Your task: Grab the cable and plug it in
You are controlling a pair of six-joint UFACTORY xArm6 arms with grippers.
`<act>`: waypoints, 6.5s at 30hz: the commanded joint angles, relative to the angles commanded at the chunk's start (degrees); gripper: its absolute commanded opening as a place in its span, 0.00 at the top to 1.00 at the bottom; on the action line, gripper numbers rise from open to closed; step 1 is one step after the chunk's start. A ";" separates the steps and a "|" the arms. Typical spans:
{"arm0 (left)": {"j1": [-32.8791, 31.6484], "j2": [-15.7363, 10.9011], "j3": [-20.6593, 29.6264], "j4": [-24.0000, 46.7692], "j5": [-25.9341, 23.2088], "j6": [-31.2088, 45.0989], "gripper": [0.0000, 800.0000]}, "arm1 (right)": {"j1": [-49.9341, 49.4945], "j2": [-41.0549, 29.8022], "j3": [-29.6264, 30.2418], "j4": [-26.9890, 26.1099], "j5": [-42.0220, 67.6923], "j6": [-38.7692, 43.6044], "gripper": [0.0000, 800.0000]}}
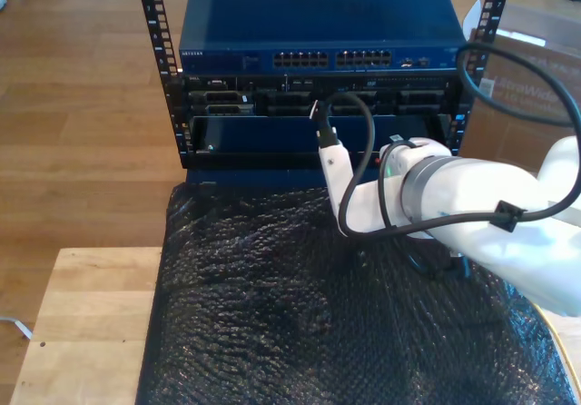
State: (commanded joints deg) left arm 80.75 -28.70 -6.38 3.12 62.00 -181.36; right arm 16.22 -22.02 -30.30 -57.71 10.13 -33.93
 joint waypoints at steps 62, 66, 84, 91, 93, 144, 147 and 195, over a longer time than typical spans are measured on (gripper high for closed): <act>0.00 0.00 0.00 0.00 0.00 0.00 0.00 | -3.16 10.90 -7.56 53.63 -26.46 -59.60 1.00; 0.00 0.00 0.00 0.00 0.00 0.00 0.00 | -2.11 10.90 -3.60 54.59 -32.79 -60.31 1.00; 0.00 0.00 0.00 0.00 0.00 0.00 0.00 | 1.58 14.95 0.26 61.27 -45.63 -67.96 1.00; 0.00 0.00 0.00 0.00 0.00 0.00 0.00 | 1.58 14.42 0.35 61.19 -45.63 -68.04 1.00; 0.00 0.00 0.00 0.00 0.00 0.00 0.00 | 1.58 14.33 0.35 61.19 -45.63 -68.04 1.00; 0.00 0.00 0.00 0.00 0.09 0.00 0.00 | -2.11 33.05 -4.75 59.96 -72.97 -54.95 1.00; 0.00 0.00 0.00 0.00 0.09 0.00 0.00 | -2.11 34.81 -5.80 59.96 -76.48 -54.15 1.00; 0.00 0.00 0.00 0.00 0.00 0.00 0.00 | 5.71 60.75 -29.27 82.81 -91.60 -68.57 1.00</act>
State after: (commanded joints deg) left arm 80.75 -28.70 -6.38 3.12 62.00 -181.36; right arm 21.93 38.73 -59.57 25.10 -81.47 -102.51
